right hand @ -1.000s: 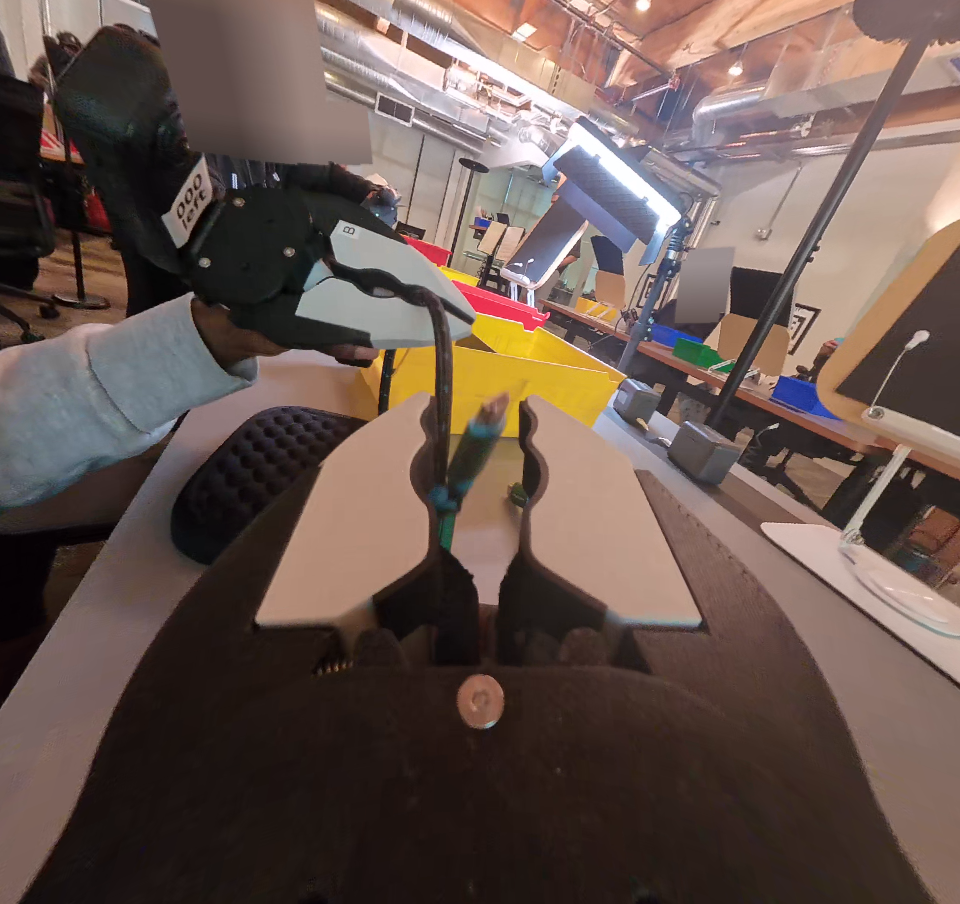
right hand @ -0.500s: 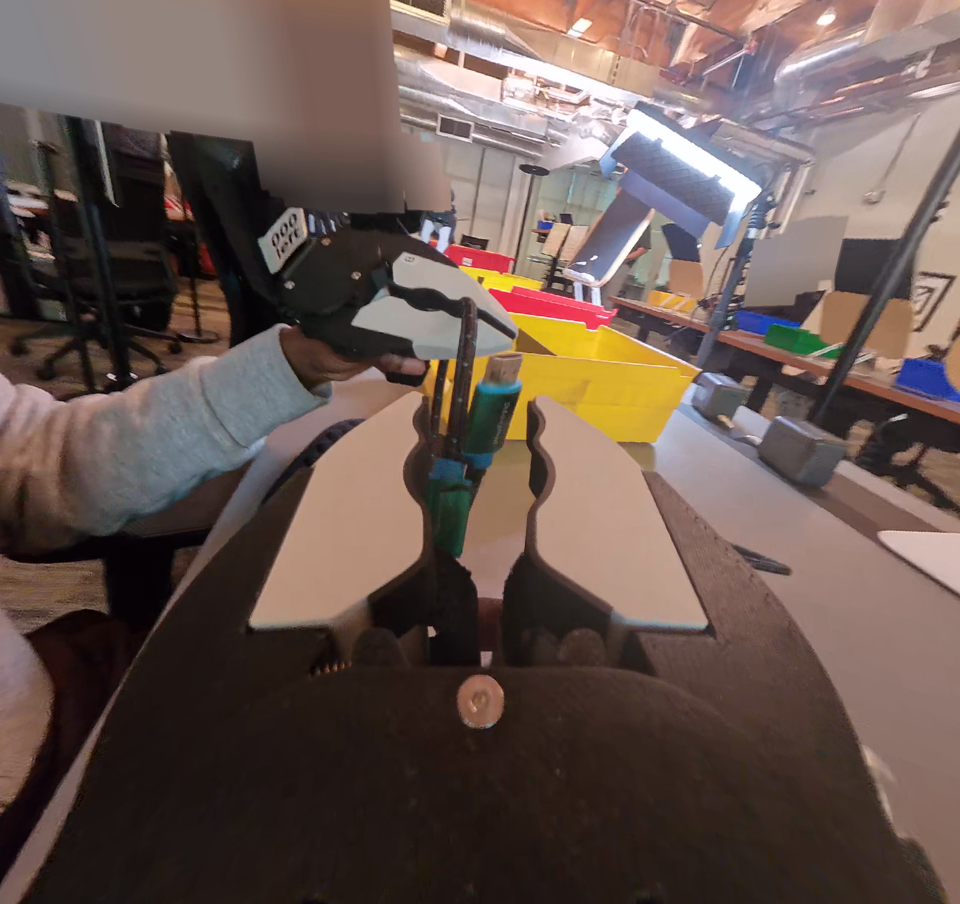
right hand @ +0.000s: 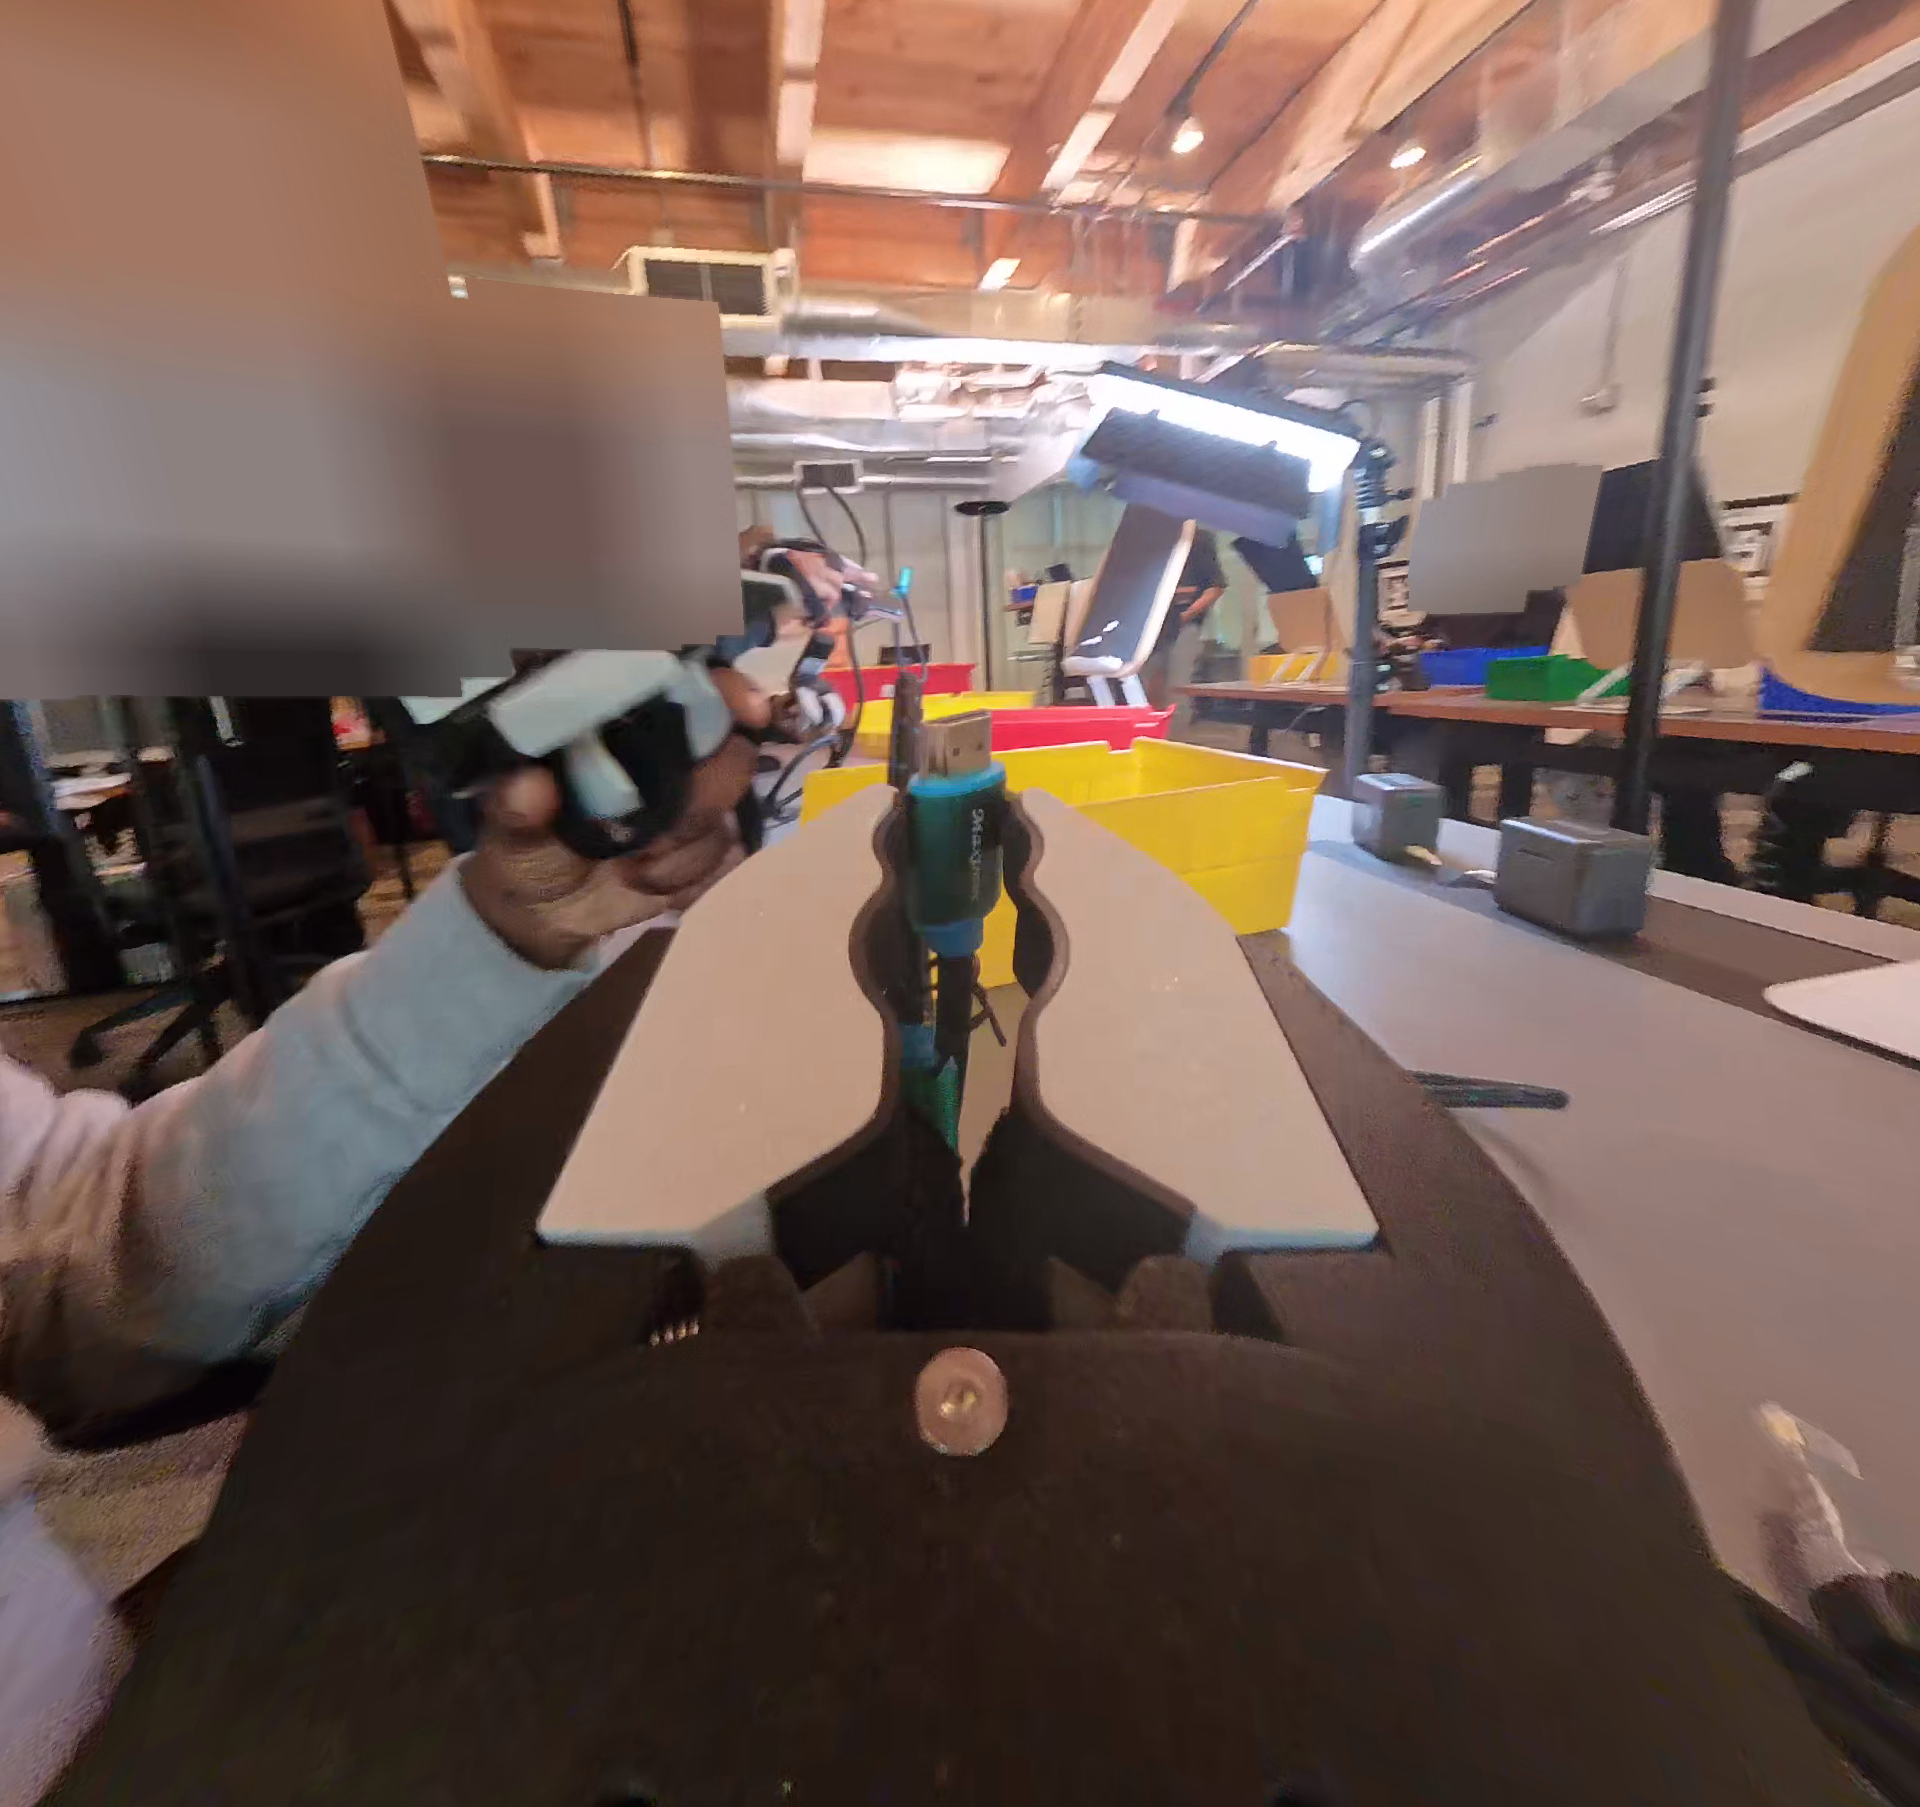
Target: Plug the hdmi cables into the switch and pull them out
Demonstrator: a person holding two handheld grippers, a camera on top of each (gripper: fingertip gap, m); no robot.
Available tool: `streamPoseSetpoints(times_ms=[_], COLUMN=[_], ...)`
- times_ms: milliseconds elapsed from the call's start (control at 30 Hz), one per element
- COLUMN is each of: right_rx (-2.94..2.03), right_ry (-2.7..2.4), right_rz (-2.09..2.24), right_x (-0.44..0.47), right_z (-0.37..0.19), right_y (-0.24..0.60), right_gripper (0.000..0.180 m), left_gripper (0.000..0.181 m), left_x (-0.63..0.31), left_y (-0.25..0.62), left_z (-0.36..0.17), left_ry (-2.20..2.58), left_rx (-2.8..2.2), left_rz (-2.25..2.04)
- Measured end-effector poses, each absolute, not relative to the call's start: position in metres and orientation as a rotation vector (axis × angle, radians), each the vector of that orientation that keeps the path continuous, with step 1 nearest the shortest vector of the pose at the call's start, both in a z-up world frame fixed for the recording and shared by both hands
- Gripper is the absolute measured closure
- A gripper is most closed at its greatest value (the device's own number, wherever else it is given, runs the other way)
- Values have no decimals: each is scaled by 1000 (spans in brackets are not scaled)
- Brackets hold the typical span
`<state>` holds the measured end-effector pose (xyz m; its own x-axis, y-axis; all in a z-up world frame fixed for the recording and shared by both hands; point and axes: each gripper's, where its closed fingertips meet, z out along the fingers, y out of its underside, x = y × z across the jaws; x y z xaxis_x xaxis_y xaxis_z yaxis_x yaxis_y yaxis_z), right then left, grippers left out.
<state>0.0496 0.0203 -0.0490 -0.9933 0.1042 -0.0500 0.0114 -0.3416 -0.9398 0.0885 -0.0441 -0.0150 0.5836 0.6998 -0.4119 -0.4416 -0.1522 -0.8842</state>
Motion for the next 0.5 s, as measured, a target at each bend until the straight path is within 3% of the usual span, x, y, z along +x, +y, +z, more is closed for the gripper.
streamPoseSetpoints(times_ms=[167, 233, 367, 433, 500], right_rx=[-274, -307, -274, -235, -194], right_ry=[-1651, -1606, -1553, -1560, -1593], right_rz=[2550, 2572, 2623, 2639, 2659], right_x=[37, 37, 51, 60, 68], right_z=[-43, -40, -32, -31, -33], right_y=[29, 29, 20, 14, 8], right_gripper=[163, 163, 164, 165, 164], left_gripper=[148, 155, 151, 149, 160], left_x=[89, 77, 56, 53, 60], left_y=[-27, -12, 24, 30, 33], left_z=[-18, -39, -79, -76, -66], left_ry=[-337, -482, -629, -575, -485], left_rx=[-1470, -1551, -1609, -1536, -1445], left_rz=[948, 842, 671, 728, 740])
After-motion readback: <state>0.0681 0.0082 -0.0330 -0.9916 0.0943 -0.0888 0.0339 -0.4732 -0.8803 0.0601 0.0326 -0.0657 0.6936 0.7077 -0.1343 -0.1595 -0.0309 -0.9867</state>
